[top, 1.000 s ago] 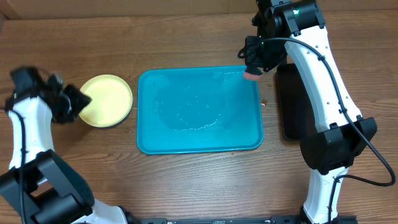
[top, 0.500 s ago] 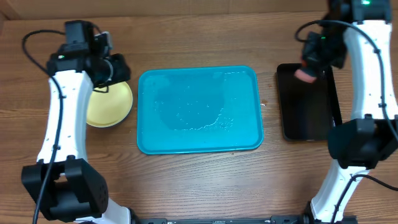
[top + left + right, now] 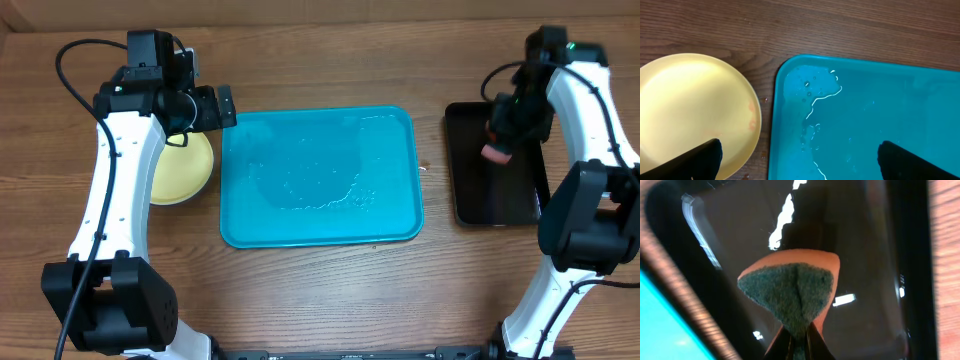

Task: Clean dirty plates on tray and stack at the side
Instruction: 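Move the sponge over the black tray with the right gripper, then lower the sponge into the black tray and open the right gripper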

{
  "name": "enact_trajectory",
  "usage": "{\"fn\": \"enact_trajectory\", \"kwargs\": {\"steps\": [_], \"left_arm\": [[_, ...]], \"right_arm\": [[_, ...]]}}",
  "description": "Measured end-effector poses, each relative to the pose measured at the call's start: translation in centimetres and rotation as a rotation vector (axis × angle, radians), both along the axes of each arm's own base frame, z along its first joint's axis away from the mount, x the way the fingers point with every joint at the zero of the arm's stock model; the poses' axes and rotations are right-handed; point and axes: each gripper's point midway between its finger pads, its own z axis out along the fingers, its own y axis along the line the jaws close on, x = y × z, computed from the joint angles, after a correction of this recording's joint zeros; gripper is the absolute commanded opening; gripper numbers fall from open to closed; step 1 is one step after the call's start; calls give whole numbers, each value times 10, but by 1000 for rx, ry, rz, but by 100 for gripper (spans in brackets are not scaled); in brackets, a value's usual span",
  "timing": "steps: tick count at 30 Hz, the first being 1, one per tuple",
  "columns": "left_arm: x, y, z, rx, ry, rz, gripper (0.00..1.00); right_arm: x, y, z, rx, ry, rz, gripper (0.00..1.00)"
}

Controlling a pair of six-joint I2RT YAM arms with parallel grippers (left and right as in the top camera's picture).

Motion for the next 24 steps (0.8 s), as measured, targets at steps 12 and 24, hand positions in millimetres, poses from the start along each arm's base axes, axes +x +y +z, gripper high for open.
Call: {"fn": "enact_trajectory", "kwargs": {"steps": [12,24], "left_arm": [[1,1,0,3,-3,1,100],[1,1,0,3,-3,2,100]], "right_arm": [[-13,-18,-67,-78,2,159,12],[-13,-11,-29,-31,9,245,100]]}}
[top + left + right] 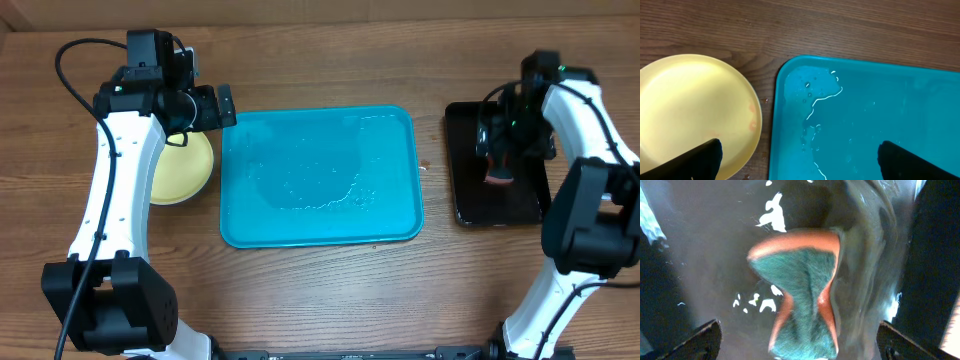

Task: Clean dirty plates on tray and stack at the side
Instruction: 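Lower the sponge into the black tray and open the right gripper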

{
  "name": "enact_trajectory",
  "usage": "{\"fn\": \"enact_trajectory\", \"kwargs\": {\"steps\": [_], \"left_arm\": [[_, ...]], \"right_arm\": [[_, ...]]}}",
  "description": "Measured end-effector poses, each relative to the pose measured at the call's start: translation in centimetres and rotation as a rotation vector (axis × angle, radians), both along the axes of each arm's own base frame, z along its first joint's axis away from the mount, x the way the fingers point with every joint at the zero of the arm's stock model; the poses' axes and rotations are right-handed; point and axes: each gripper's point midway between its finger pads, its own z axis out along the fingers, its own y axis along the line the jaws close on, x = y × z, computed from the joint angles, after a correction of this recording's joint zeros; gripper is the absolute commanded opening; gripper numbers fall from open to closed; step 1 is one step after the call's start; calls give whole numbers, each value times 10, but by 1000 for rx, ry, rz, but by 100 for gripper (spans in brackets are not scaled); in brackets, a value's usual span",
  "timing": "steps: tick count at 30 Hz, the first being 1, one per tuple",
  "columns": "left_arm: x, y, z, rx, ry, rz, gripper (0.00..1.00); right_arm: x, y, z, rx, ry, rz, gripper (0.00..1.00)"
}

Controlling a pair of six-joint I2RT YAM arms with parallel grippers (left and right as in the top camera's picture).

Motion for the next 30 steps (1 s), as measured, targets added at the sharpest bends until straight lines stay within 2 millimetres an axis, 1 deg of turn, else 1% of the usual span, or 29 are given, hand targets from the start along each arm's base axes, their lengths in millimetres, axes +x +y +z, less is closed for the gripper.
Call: {"fn": "enact_trajectory", "kwargs": {"steps": [3,5,6,7,8,9,11,13,16,17,23,26,28,30], "left_arm": [[0,0,0,0,0,0,100],[0,0,0,0,0,0,100],[0,0,0,0,0,0,100],[0,0,0,0,0,0,100],[0,0,0,0,0,0,100],[0,0,0,0,0,0,100],[0,0,0,0,0,0,100],[0,0,0,0,0,0,100],[0,0,0,0,0,0,100],[0,0,0,0,0,0,100],[0,0,0,0,0,0,100],[0,0,0,0,0,0,100],[0,0,0,0,0,0,100],[0,0,0,0,0,0,100]], "right_arm": [[14,7,48,38,-105,7,100],[21,13,92,64,-206,18,100],[22,16,109,74,-246,22,100],[21,20,132,85,-295,29,100],[16,25,162,99,-357,39,100],[14,26,172,104,-378,42,100],[2,32,202,116,-437,53,100],[-15,38,224,129,-470,62,100],[-38,45,246,148,-502,72,100],[-42,47,250,152,-511,75,100],[-80,65,299,227,-641,44,100],[-97,72,320,256,-704,26,100],[-104,75,327,266,-725,21,100],[-109,76,327,273,-719,14,100]]}}
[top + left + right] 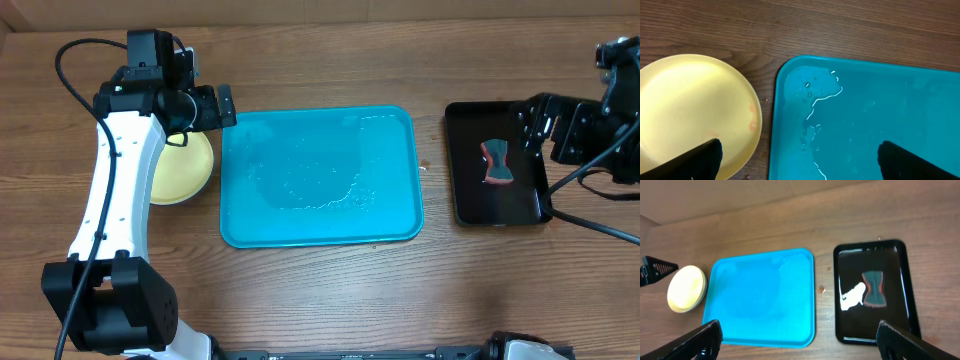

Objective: Clean dirty plates on tray and stack at the side

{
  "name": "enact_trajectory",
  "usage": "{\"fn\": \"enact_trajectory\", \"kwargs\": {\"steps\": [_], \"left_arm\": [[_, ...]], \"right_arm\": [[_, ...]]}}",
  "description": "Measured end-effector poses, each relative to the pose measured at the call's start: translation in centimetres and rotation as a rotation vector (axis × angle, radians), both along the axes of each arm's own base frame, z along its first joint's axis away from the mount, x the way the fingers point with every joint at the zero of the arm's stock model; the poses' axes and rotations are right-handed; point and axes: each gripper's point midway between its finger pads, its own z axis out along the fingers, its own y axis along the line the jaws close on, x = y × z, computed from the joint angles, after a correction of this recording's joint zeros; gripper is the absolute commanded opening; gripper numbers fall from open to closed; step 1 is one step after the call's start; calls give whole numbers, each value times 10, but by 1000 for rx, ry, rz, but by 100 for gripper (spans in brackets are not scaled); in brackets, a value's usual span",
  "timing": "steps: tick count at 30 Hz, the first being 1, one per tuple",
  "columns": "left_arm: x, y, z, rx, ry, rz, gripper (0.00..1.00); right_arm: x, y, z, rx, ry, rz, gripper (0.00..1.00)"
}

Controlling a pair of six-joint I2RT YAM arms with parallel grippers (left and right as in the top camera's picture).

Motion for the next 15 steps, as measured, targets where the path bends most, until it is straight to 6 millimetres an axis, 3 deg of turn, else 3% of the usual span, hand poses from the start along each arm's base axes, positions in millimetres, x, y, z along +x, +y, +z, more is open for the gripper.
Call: {"fn": "enact_trajectory", "kwargs": {"steps": [4,10,15], "left_arm": [[0,0,0,0,0,0,100],[0,0,0,0,0,0,100],[0,0,0,0,0,0,100]], "right_arm": [[-3,-2,-8,0,45,-18,100],[6,-8,-3,-25,9,-40,100],[25,-12,20,-85,-141,-58,100]]}}
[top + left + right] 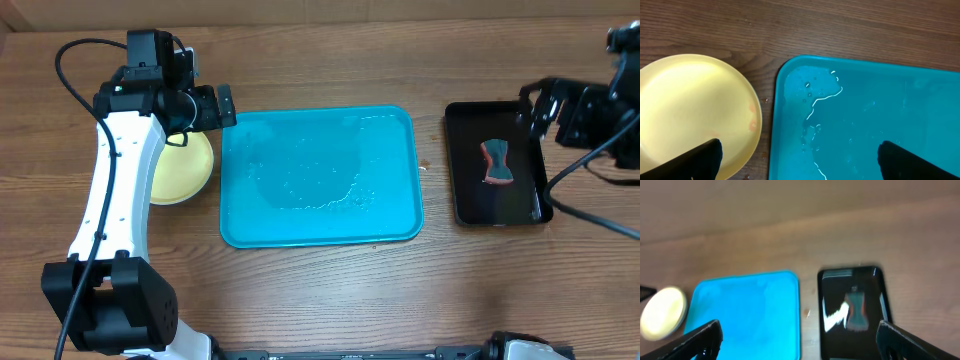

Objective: Clean dirty plates on tray and stack at the side

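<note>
A pale yellow plate (180,168) lies on the wood left of the teal tray (320,225), off the tray; the left wrist view shows the plate (690,110) bare. The tray (920,100) carries only water streaks. My left gripper (205,108) hangs open over the gap between plate and tray, fingertips (702,159) wide apart, holding nothing. An orange-and-green sponge (497,163) lies in the black tray (468,205). My right gripper (548,108) is open and empty, raised high at the far right, and its blurred view takes in the whole table.
The black tray (832,330) stands right of the teal tray (745,310), with a strip of wood between them. A small crumb sits on that strip. Cables hang off both arms. Bare wooden table lies in front of the trays.
My right arm has shifted slightly further to the right and up, and its view is now blurred. The sponge, plate, trays and left arm have not moved.
My right gripper was shut on the sponge low over the black tray. Then it stood open with the sponge lying in that tray's water. Later it was high at the far right, where it remains. My left gripper stayed open by the plate throughout.
</note>
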{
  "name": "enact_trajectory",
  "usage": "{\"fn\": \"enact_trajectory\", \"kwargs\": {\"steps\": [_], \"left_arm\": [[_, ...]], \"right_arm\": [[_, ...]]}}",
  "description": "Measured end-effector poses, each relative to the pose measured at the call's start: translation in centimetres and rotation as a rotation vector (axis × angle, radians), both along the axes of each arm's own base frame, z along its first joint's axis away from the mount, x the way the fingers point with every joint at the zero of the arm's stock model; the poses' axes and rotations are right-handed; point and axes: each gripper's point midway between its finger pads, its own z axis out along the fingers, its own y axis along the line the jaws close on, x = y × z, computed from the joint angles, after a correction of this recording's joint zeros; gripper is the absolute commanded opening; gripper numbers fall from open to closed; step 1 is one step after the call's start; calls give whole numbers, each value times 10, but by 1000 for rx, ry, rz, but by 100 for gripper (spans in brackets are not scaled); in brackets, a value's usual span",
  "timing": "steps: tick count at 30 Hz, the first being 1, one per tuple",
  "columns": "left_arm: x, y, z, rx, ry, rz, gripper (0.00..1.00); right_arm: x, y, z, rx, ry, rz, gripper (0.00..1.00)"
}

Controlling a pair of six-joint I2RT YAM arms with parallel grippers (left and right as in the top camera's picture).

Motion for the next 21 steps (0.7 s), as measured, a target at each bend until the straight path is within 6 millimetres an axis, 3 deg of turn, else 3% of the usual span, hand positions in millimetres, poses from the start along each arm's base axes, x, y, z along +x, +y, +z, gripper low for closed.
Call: {"fn": "enact_trajectory", "kwargs": {"steps": [6,11,15,21], "left_arm": [[0,0,0,0,0,0,100],[0,1,0,3,0,1,100],[0,1,0,3,1,1,100],[0,1,0,3,0,2,100]], "right_arm": [[-7,18,34,-77,-272,21,100],[-28,17,35,-99,-454,-8,100],[-44,12,9,-90,-559,-43,100],[-58,10,-63,-70,-658,-64,100]]}}
